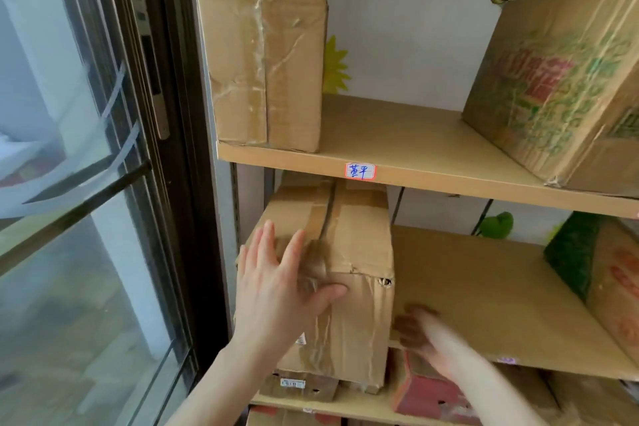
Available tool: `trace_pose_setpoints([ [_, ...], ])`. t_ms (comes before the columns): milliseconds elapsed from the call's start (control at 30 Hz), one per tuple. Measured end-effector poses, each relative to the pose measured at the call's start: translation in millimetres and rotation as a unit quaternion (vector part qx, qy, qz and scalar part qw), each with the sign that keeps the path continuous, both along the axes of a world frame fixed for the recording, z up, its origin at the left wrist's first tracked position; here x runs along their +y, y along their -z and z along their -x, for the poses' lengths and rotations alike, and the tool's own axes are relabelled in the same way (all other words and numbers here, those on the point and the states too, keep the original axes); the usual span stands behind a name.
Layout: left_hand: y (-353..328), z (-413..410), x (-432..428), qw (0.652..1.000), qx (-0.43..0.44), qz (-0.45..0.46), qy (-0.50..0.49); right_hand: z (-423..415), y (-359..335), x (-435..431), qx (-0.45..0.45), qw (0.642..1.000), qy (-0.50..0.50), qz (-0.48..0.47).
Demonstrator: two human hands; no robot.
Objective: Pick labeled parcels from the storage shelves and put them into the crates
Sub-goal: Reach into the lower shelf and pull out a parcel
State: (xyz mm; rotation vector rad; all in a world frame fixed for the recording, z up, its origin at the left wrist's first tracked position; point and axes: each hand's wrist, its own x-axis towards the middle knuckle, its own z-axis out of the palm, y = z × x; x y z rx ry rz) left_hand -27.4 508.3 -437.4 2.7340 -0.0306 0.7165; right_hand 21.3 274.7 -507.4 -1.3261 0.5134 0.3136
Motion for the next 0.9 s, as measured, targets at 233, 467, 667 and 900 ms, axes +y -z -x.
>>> trace_pose_setpoints([
  [233, 0, 5, -8, 0.995, -0.043, 0.057, 0.070, 10, -74, 11, -0.184, 0.976, -0.095, 0.065],
  [467, -5, 11, -7, 0.900, 0.016, 0.433, 0.033, 7, -69, 18, -0.162, 0.985, -0.064, 0.014],
  [667, -25, 18, -36, 0.918, -0.024, 0.338, 0.207, 11, -52, -14, -0.079, 0.993, 0.048, -0.075],
  [900, 6, 10, -31, 0.972, 0.047, 0.205, 0.104, 16, -31, -23, -0.060, 0.996, 0.056, 0.033],
])
